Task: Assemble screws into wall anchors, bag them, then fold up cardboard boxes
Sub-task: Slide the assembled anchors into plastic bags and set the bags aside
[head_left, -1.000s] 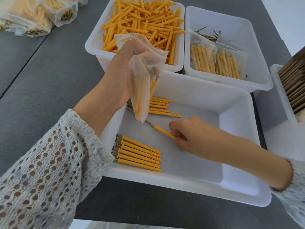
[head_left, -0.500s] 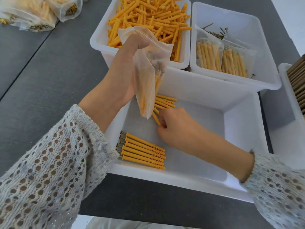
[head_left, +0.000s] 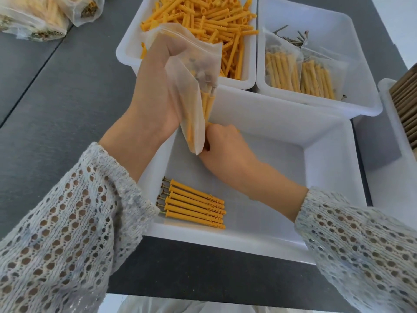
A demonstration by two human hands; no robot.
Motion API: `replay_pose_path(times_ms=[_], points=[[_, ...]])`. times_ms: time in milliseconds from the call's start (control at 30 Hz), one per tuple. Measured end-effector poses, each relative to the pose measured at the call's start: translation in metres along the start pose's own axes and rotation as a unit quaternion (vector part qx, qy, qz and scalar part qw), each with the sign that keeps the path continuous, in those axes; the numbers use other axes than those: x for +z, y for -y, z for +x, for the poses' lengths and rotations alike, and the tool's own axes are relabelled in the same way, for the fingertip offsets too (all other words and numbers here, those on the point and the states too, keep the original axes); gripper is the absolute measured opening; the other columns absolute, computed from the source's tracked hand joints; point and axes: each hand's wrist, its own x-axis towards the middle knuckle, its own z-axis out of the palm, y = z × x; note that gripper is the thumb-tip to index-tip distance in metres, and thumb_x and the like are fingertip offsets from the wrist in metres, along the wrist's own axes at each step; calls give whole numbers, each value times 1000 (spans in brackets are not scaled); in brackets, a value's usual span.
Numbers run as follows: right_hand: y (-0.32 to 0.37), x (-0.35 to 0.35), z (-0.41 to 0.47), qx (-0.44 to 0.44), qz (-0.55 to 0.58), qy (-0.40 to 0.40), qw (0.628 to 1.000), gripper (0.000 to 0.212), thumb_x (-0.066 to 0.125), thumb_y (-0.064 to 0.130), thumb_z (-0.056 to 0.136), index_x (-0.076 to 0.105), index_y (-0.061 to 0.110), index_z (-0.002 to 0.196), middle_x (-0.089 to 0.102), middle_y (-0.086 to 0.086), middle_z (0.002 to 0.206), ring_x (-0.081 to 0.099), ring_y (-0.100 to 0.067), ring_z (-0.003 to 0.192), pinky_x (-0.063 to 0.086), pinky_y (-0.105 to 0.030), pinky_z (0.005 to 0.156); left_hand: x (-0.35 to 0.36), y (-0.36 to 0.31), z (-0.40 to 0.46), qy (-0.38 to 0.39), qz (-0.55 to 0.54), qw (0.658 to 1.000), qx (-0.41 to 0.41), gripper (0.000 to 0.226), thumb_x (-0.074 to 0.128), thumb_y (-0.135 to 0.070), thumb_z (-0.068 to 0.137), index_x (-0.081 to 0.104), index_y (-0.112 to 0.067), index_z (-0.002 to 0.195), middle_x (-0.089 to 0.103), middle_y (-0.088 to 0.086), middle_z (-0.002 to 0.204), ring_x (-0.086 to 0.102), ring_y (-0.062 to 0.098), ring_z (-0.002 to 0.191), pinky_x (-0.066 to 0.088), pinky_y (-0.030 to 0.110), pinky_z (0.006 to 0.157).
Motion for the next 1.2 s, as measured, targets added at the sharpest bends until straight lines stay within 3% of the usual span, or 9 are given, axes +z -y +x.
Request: replay_pose_path(times_ms=[133,267,467,600,767,900,1033,1133,1200], points=[[-3,1,1,-15,-151,-22,988,29,41,27,102,36,19,74,34,2,63,45,-28,67,22,-30,51,16,9,0,14,185,982,18,17,57,-5,91,47,-18,87,48,0,82,51,8,73,46,18,65],[-8,-1,0,-39,-210,-13,977,14,41,23,104,50,17,95,63,-3,85,63,-32,83,30,-32,55,19,5,-3,-11,207,978,19,14,61,-21,80,53,-20,91,52,1,83,54,8,72,47,18,66],[-38,-16,-40,-10,-274,80,958,8,44,20,102,37,24,102,45,2,76,62,-35,83,16,-31,46,1,3,-3,4,157,987,30,20,49,-27,76,61,-16,87,61,2,84,59,20,82,49,35,72],[-46,-25,-48,-14,-268,85,959,10,41,34,103,39,25,105,58,-6,94,62,-36,90,25,-33,53,-2,2,-1,39,92,994,47,45,41,-21,91,72,-32,60,67,-8,75,61,14,76,48,35,72],[-46,-27,-42,-7,-228,62,972,36,48,42,99,35,15,119,55,-6,110,60,-36,95,34,-35,61,-1,5,0,52,90,993,49,48,38,-16,98,71,-32,66,68,-9,76,64,12,76,50,35,69],[-40,-24,-34,6,-222,50,974,28,47,36,101,42,13,116,54,-7,116,59,-36,101,34,-36,63,-2,6,2,54,70,995,43,51,39,-18,96,71,-32,60,66,-8,73,62,13,73,50,34,70],[-35,-20,-25,10,-252,62,966,6,43,18,101,41,12,102,59,-11,104,61,-38,97,29,-34,55,-4,4,3,56,13,997,49,51,37,-16,98,71,-27,62,64,-4,71,60,15,68,50,32,66],[-32,-21,-23,18,-264,85,960,11,43,13,97,33,13,92,49,-7,80,60,-38,84,18,-32,46,-5,3,3,57,-17,997,48,42,36,-14,97,66,-19,69,60,0,71,56,18,65,47,32,63],[-32,-22,-24,10,-260,93,961,7,40,12,98,34,13,96,53,-9,84,49,-34,71,20,-32,46,-4,2,3,45,-20,998,47,39,36,-13,98,64,-17,72,61,1,74,56,18,66,47,32,64]])
